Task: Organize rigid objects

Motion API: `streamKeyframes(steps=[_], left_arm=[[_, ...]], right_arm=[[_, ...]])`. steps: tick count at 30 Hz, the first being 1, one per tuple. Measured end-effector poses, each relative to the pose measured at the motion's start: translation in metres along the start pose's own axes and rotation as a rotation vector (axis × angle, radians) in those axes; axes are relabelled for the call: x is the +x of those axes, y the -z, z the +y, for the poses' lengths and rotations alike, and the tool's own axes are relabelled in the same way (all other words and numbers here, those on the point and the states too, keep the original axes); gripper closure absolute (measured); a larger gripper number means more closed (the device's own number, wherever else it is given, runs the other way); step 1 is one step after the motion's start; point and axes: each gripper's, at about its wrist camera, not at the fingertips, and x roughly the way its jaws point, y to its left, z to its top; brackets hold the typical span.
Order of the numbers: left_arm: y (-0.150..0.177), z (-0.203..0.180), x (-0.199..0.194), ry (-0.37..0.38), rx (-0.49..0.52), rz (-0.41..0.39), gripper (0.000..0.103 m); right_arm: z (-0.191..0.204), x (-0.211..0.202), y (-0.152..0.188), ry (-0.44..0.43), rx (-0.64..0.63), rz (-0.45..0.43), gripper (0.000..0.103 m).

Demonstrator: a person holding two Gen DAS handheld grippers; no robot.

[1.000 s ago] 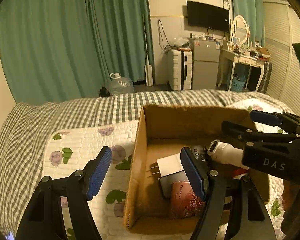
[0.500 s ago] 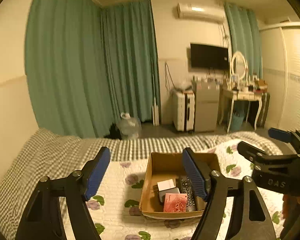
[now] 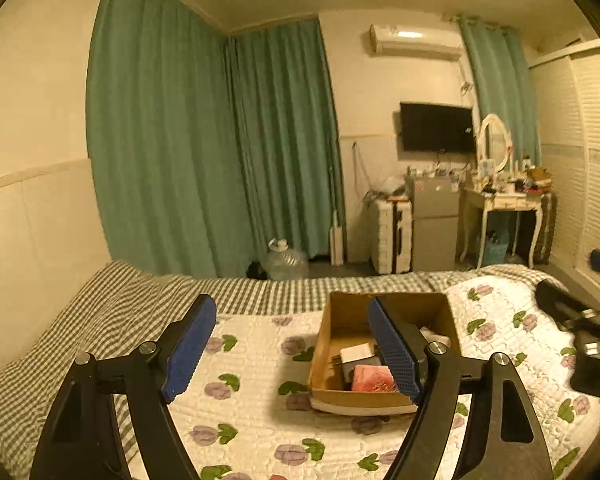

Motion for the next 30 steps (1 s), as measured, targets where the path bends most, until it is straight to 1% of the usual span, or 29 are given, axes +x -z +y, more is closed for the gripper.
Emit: streamKeyframes(steps=[3, 6, 8, 11, 15, 18, 30], left_arm=[[0.008, -0.005, -0.001, 0.019, -0.007, -0.038, 0.022], [0.020, -0.011, 0.006, 0.027, -0.006, -0.062, 0.022], [0.029, -0.014, 0.018, 0.052, -0.009, -0.024, 0.022], [0.043, -0.017, 0.032, 0.051, -0.013, 0.017, 0.022], [0.055, -0.022, 0.045, 0.064, -0.019, 0.060, 0.022], [0.057, -0.026, 0.045, 0.065, -0.004, 0.071, 0.022], [0.061, -0.024, 0.045, 0.078, -0.016, 0.103, 0.022]], right_arm=[[0.000, 0.012, 0.019, 0.013, 0.014, -0.012, 0.000], [-0.004, 0.032, 0.039, -0.010, 0.056, 0.010, 0.000], [-0.008, 0.042, 0.048, -0.009, 0.074, 0.018, 0.000], [-0.012, 0.053, 0.058, 0.007, 0.081, 0.041, 0.000], [-0.016, 0.058, 0.062, 0.016, 0.087, 0.048, 0.000], [-0.017, 0.059, 0.063, 0.010, 0.091, 0.050, 0.000], [-0.011, 0.057, 0.062, 0.013, 0.074, 0.051, 0.000]])
